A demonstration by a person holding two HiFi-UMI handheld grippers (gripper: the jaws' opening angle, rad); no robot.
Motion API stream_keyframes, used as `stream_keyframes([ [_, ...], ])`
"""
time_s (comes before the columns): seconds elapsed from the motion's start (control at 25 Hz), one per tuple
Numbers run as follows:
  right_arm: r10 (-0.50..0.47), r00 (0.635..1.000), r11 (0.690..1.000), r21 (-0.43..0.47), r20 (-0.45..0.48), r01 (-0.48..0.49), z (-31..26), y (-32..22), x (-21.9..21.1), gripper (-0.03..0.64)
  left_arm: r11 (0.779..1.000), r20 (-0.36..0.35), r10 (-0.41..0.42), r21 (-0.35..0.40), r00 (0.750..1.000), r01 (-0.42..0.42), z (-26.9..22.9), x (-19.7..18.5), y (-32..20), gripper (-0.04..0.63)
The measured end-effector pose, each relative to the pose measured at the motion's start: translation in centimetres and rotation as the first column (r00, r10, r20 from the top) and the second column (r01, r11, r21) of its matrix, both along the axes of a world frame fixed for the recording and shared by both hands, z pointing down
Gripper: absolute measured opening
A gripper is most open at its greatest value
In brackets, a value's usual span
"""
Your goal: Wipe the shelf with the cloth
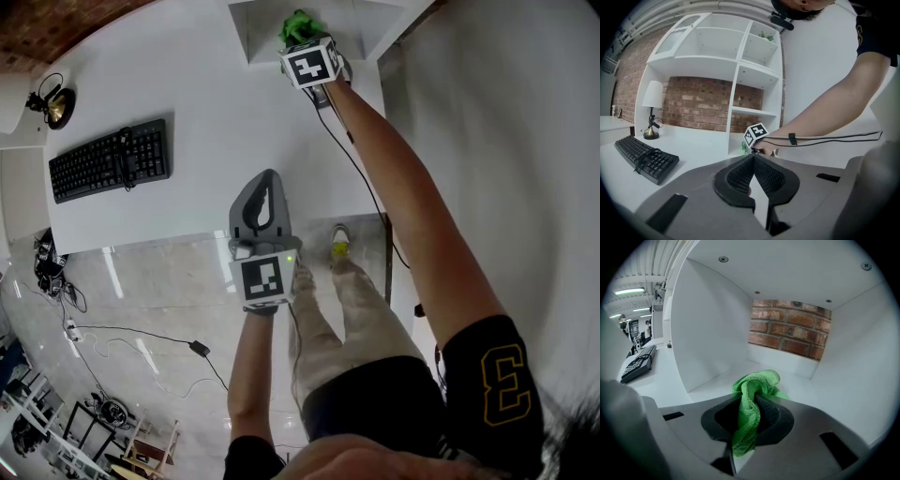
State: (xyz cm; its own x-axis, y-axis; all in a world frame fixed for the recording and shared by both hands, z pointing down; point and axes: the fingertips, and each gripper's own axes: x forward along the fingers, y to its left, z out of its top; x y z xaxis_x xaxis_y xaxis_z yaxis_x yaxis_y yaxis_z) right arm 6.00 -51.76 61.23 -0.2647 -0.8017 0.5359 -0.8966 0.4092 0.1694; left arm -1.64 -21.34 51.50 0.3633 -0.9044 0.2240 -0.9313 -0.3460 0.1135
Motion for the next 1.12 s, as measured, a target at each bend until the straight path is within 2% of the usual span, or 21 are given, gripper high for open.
stream_keyframes([
  [0.2, 0.079, 0.997, 0.997, -0.001, 0.006, -0.079, 0.0, -0.2, 2.6, 0.04, 1.0, 0.002, -0.008, 0.028, 1.0, 0.008, -0.8, 0.2, 0.1, 0.018],
  [0.44, 0.136, 0.991, 0.991, 0.008, -0.02, -0.136, 0.2, -0.1, 4.8, 0.04, 1.0, 0.008, 0.013, 0.012, 1.0, -0.013, -0.4, 1.1, 0.3, 0.018],
  [1.12, 0.222, 0.975, 0.975, 0.0, 0.021, -0.222, 0.1, -0.3, 7.8, 0.04, 1.0, 0.003, 0.015, 0.003, 1.0, -0.015, 0.4, 1.4, 0.3, 0.018],
])
